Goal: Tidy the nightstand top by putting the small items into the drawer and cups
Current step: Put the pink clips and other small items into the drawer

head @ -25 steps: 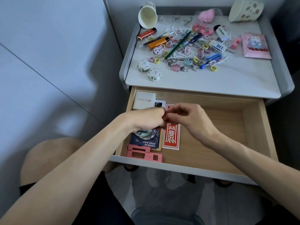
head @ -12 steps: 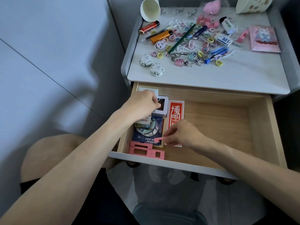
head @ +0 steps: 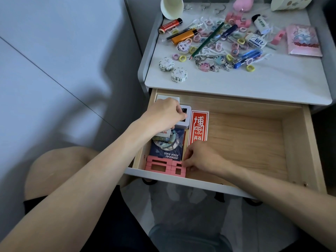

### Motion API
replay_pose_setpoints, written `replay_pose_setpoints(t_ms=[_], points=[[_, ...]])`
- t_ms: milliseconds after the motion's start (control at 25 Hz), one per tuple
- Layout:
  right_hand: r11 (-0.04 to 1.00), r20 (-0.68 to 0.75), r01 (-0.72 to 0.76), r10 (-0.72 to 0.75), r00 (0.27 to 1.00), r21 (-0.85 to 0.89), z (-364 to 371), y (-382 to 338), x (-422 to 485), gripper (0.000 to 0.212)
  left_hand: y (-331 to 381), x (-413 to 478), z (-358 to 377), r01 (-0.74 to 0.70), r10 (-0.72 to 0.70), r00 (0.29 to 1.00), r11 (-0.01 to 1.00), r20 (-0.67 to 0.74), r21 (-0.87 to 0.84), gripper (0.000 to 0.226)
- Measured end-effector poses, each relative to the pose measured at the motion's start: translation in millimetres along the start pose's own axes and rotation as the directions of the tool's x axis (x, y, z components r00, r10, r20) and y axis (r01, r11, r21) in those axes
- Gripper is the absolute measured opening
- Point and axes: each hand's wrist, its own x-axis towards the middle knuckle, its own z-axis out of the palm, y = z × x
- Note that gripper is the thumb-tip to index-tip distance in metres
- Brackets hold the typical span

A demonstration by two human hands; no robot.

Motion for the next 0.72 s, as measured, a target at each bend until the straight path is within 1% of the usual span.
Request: replay_pose_setpoints(t_ms=[160, 360, 520, 720], points=[[1.000, -0.008, -0.005, 0.005, 1.000, -0.014, -0.1, -0.3, 1.1, 0.010, 0.8, 2.4, 1.2, 0.012, -0.012, 1.000, 1.000, 0.010, 0.003, 0.024], [0.989, -0.051, 0.020, -0.028, 0.998, -0.144, -0.6, -3.8, -3.0, 0.016, 0.6, 5.1, 2.3, 0.015, -0.015, 1.000, 1.000, 0.011, 0.016, 0.024], [0.991, -0.057, 0.019, -0.026, 0.998, -0.133, -2.6, -2.6, -5.0, 0.020, -0.2, 6.2, 2.6, 0.014, -0.014, 1.000, 1.000, 0.006, 0.007, 0.024], [0.996, -0.076, 0.030, -0.037, 0.996, -0.089, -8.2, -2.0, -9.0, 0.017, -1.2, 6.9, 3.6, 0.017, -0.017, 1.000, 1.000, 0.002, -0.008, 0.023]])
